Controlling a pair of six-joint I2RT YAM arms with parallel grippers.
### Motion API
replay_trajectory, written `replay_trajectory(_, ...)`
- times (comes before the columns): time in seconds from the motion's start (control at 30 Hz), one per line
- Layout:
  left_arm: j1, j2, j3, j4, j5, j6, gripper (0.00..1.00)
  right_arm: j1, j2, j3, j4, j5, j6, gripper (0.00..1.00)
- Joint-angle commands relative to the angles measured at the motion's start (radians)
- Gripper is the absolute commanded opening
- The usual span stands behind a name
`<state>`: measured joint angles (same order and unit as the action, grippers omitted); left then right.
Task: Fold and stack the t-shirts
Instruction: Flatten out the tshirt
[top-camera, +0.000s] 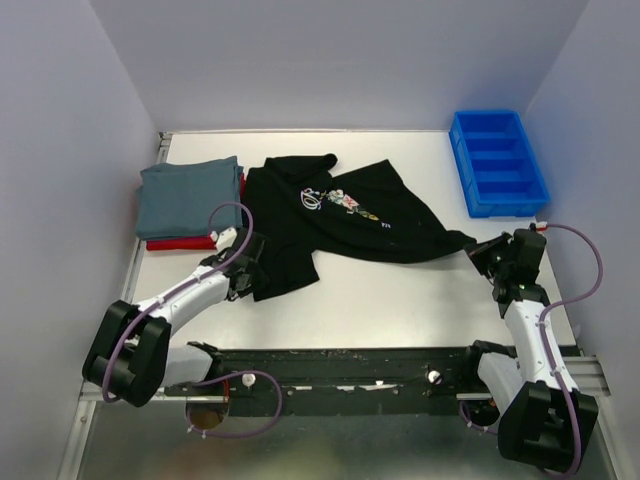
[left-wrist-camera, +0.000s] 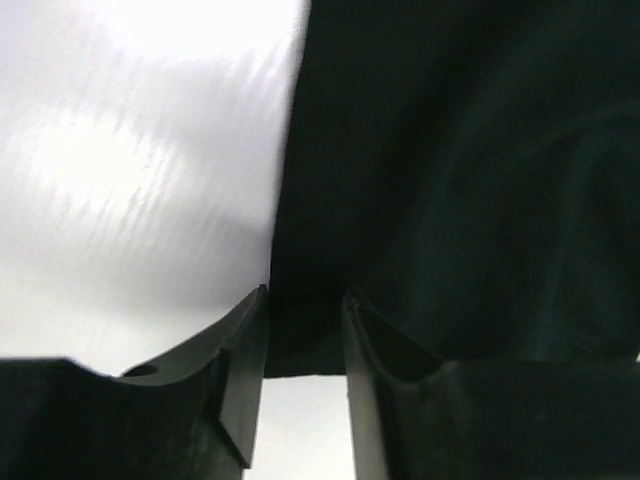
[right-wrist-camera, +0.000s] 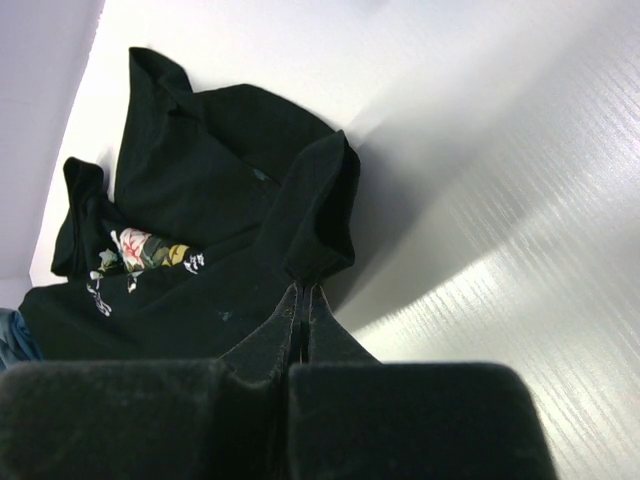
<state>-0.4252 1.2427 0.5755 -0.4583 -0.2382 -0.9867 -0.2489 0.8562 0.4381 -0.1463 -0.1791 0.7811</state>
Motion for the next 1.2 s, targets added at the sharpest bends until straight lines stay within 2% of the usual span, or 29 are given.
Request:
replay_trajectory(0.0, -0.029, 0.067, -0.071, 0.162, 0.115, 0.000, 0.34, -0.004, -0.014, -0.007, 0.010, 0.004, -0.013, 0.01)
replay_trajectory(0.1, -0.030, 0.107, -0.082, 0.214, 0.137, -0.003, 0.15, -0.004, -0.009, -0.003, 0.008, 0.003, -0.013, 0.01)
replay_trajectory(0.13, -0.030, 0.109, -0.077, 0.213, 0.129, 0.009, 0.04, -0.004, -0.011, 0.002, 0.004, 0.003, -0.014, 0.01)
replay_trajectory(0.17, -0.030, 0.103, -0.072, 0.214, 0.119, 0.022, 0.00, -0.004, -0.013, 0.004, -0.002, 0.006, -0.016, 0.01)
replay_trajectory(0.3, -0.030, 0.022, -0.031, 0.161, 0.073, 0.069, 0.00, -0.004, -0.022, 0.016, -0.016, 0.026, -0.016, 0.01)
replay_trajectory(0.47, -0.030, -0.100, 0.140, 0.005, 0.007, 0.155, 0.00, -0.004, -0.008, 0.086, -0.055, 0.035, 0.003, 0.01)
replay_trajectory(0.57, -0.020, -0.120, 0.317, -0.068, -0.026, 0.224, 0.00, -0.004, 0.036, 0.183, -0.079, 0.062, 0.020, 0.01)
replay_trajectory(0.67, 0.031, -0.062, 0.541, -0.108, -0.020, 0.282, 0.00, -0.004, 0.113, 0.330, -0.090, 0.067, 0.027, 0.01)
replay_trajectory(0.8, 0.111, 0.018, 0.808, -0.120, 0.002, 0.312, 0.00, -0.004, 0.236, 0.555, -0.127, -0.028, 0.030, 0.01)
replay_trajectory(0.9, 0.154, 0.084, 1.042, -0.178, -0.006, 0.330, 0.00, -0.004, 0.293, 0.735, -0.177, -0.097, 0.014, 0.01)
replay_trajectory(0.93, 0.163, 0.113, 1.163, -0.210, -0.006, 0.338, 0.00, -0.004, 0.303, 0.782, -0.183, -0.123, 0.001, 0.01)
replay_trajectory(1.07, 0.171, 0.202, 1.525, -0.344, -0.026, 0.401, 0.00, -0.004, 0.285, 0.958, -0.226, -0.204, -0.048, 0.01)
replay_trajectory(1.17, 0.171, 0.170, 1.620, -0.303, 0.006, 0.436, 0.00, -0.004, 0.207, 0.996, -0.201, -0.241, -0.074, 0.01)
